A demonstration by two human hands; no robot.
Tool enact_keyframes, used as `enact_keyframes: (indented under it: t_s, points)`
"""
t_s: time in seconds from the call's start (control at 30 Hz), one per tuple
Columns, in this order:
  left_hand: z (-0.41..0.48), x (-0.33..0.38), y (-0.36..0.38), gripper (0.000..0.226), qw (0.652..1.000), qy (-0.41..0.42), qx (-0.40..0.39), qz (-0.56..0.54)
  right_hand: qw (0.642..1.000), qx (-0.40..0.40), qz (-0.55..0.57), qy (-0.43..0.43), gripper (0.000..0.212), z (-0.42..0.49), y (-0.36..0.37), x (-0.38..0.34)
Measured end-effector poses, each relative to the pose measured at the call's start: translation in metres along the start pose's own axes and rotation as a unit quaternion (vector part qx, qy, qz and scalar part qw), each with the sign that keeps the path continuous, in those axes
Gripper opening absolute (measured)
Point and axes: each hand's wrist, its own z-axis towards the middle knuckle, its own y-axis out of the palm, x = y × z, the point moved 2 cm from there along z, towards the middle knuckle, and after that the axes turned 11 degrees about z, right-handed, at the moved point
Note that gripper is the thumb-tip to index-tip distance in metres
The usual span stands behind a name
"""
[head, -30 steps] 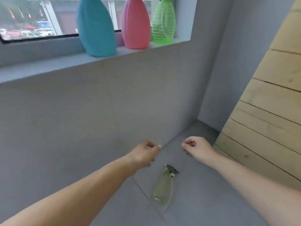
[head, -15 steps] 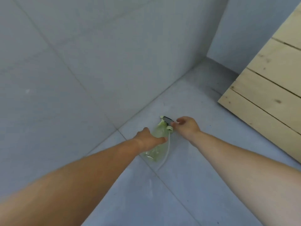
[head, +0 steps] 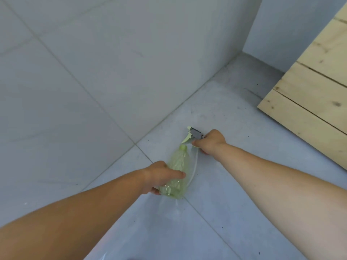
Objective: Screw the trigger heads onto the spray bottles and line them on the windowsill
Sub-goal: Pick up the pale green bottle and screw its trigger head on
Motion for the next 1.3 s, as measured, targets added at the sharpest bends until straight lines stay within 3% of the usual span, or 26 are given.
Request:
enact_keyframes:
  t_s: [0.1,0.23,0.33,0.47,0.5,0.63,0.8,0.97,1.3]
  points:
    - [-0.019,0.011,-0.006,0.057,1.0,0.03,-0.001,0.0,0.998,-0.009,0.062,-0.012,0.029,-0.02,-0.017,-0.005]
    - [-0.063,0.041,-0.014,0.062,0.996,0.081,0.027,0.011,0.997,-0.009,0.063,-0.049,0.015,-0.056,-0.063,-0.02]
    - [-0.11,0.061,-0.015,0.065,0.992,0.119,0.047,0.02,0.995,-0.009,0.073,-0.072,0.019,-0.097,-0.105,-0.043]
    - [-0.175,0.076,-0.016,0.065,0.982,0.173,0.066,0.04,0.985,0.01,0.112,-0.133,0.005,-0.16,-0.165,-0.081]
    - [-0.191,0.078,-0.016,0.065,0.979,0.186,0.069,0.039,0.98,0.025,0.121,-0.157,0.01,-0.177,-0.181,-0.09]
    - [-0.24,0.076,-0.015,0.062,0.972,0.221,0.075,0.034,0.941,0.108,0.178,-0.267,0.005,-0.258,-0.237,-0.125]
    - [-0.294,0.07,-0.003,0.064,0.965,0.236,0.103,0.043,0.862,0.212,0.277,-0.368,0.001,-0.358,-0.296,-0.146]
    - [-0.331,0.066,0.011,0.076,0.955,0.248,0.152,0.059,0.834,0.22,0.289,-0.416,0.004,-0.42,-0.31,-0.138]
    - [-0.35,0.066,0.037,0.079,0.937,0.272,0.185,0.119,0.84,0.177,0.315,-0.406,0.009,-0.439,-0.302,-0.125]
